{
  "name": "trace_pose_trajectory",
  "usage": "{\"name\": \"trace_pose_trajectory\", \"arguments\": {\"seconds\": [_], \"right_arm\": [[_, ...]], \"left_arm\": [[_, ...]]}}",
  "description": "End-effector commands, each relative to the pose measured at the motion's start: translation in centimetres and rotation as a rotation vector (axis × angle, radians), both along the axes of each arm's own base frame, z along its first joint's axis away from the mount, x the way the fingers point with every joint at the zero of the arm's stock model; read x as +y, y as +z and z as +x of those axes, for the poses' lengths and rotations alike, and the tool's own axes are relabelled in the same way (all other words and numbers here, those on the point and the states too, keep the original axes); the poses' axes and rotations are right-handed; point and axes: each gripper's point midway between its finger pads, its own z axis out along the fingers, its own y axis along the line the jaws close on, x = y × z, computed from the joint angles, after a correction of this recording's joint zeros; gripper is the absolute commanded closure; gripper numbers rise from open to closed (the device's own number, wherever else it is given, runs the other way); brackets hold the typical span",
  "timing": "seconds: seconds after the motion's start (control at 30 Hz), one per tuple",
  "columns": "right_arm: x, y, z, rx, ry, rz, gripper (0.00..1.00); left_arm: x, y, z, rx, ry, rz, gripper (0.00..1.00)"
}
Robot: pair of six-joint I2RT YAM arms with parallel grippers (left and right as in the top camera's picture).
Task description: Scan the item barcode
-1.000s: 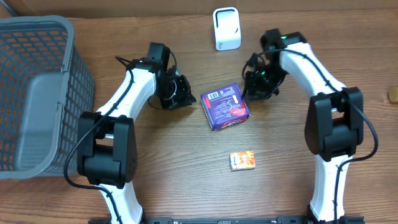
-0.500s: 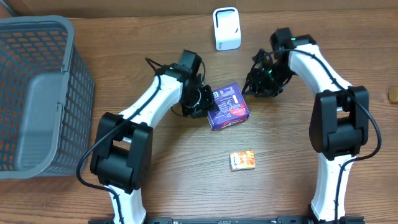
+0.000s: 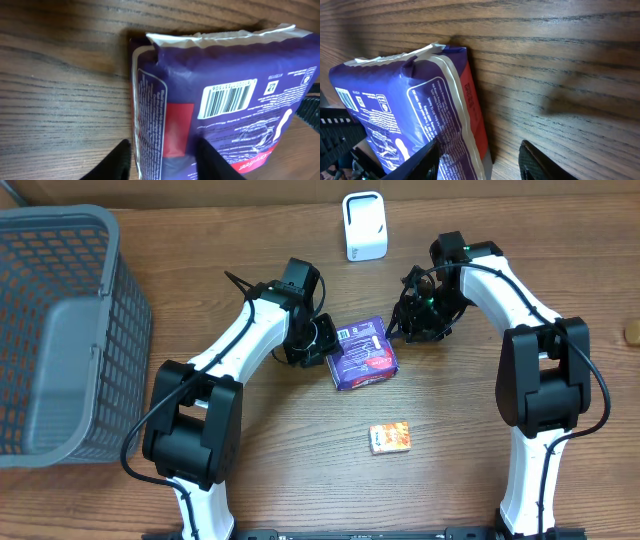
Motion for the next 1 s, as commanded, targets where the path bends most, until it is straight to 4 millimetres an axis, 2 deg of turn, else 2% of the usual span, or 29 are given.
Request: {"name": "trace_pose_trajectory", "arguments": {"seconds": [0.0, 0.17, 0.37, 0.43, 0.5, 0.63, 0.77, 0.97], "right_arm": [[0.0, -0.1, -0.3, 0.005, 0.005, 0.008, 0.48], [-0.1, -0.2, -0.5, 0.015, 0.006, 0.002, 0.48], [-0.1, -0.1, -0.9, 0.036, 0.006, -0.001, 0.48], [-0.2, -0.1, -1.0, 0.039, 0.006, -0.001, 0.48], [-0.2, -0.1, -1.0, 0.04, 0.005, -0.002, 0.48], [-0.2, -0.1, -1.0, 0.041, 0.005, -0.002, 0.48], [-0.2, -0.1, -1.1, 0.044, 0.005, -0.003, 0.48], [-0.8, -0.5, -1.0, 0.037, 0.008, -0.042, 0.48]], "left_arm": [[0.3, 0.5, 0.3, -0.026, 0.008, 0.008, 0.7], [0.2, 0.2, 0.5, -0.042, 0.008, -0.002, 0.73], [-0.3, -1.3, -0.6, -0.02, -0.003, -0.045, 0.72], [-0.3, -1.3, -0.6, -0.019, -0.003, -0.044, 0.8], [-0.3, -1.3, -0.6, -0.019, -0.004, -0.048, 0.96], [-0.3, -1.2, -0.5, -0.022, -0.005, -0.049, 0.96], [-0.2, 0.0, 0.0, -0.044, -0.045, -0.053, 0.96], [1.6, 4.4, 2.6, -0.111, -0.054, 0.049, 0.96]]}}
